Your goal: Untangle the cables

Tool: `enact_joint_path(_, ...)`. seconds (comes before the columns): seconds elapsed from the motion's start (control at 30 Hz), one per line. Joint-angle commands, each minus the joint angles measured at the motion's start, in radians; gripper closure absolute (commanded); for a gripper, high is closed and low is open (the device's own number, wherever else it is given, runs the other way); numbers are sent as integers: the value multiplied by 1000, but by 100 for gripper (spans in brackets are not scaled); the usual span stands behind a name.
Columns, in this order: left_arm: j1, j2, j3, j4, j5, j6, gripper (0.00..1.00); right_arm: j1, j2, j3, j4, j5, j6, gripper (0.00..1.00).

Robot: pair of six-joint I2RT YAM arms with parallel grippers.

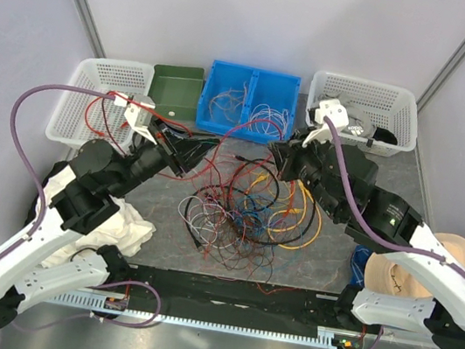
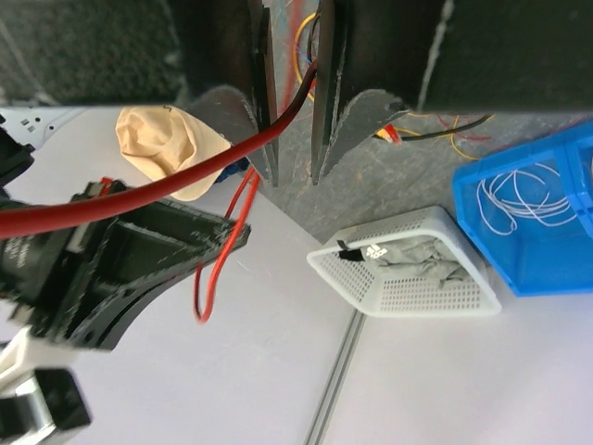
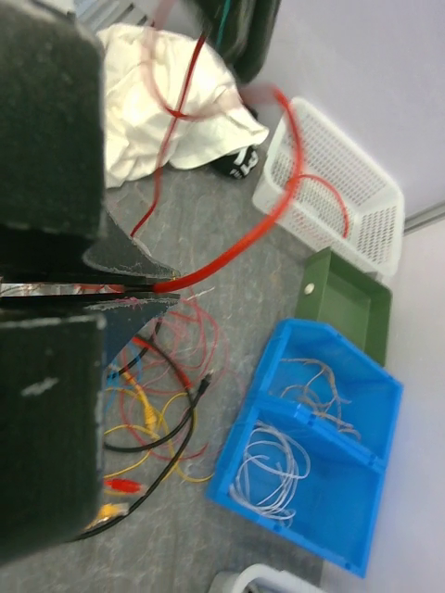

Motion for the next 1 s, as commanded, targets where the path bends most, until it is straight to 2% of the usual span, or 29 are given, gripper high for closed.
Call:
enact_joint_path(0.0,0,-29,22,96,13,12,76,-2,-31,-66,-14,54,-3,100)
enact_joint_path(0.17,0,-18,101,117,61,11,80,-16,-40,-147,25,23,-3,100)
enact_joint_path(0.27,0,20,161,115,137,-15,80,-17,-37,-172,92,-14,-3,100)
enact_joint_path(0.33,0,49,166,121,208,-29,77,-20,-12,-155,98,-35,-10,100)
enact_joint_path(0.43,0,66,154,112,239,-24,73,-19,12,-106,108,-87,-16,100)
enact_joint_path(0.67,0,37,102,90,164,42,65,-19,15,-39,74,-118,-24,100)
enact_joint_path(0.9,0,49,94,46,73,86,46,-17,-18,-46,60,-156,-15,100)
enact_joint_path(0.97,0,60,88,47,68,89,43,-17,-20,-39,54,-169,-18,100)
